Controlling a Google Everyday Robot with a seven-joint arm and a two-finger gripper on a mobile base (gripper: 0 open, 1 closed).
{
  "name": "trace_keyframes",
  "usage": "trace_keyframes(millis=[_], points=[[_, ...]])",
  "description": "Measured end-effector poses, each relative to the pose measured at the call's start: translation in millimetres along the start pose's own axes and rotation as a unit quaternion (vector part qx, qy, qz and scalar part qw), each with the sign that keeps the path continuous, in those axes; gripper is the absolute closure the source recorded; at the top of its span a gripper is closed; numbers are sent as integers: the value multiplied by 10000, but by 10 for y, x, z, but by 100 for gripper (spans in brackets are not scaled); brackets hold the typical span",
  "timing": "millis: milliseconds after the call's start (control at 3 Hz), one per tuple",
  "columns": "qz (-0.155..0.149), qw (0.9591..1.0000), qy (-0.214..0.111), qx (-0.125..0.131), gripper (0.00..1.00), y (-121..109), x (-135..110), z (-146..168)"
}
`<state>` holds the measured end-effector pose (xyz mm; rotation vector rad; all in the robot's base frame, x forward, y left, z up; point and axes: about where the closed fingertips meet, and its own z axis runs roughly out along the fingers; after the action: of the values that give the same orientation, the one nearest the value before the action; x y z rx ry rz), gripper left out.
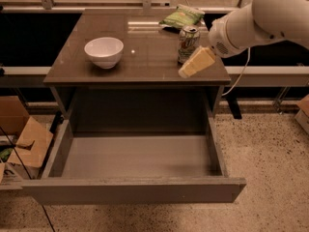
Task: Place 7up can into top drawer
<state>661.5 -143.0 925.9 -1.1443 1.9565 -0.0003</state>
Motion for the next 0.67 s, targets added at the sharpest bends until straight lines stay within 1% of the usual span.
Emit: trace_keyframes(millis=[333,667], points=[[125,9997,-202,68,0,-142,-103,201],[381,9982,-454,7,0,-291,-166,494]])
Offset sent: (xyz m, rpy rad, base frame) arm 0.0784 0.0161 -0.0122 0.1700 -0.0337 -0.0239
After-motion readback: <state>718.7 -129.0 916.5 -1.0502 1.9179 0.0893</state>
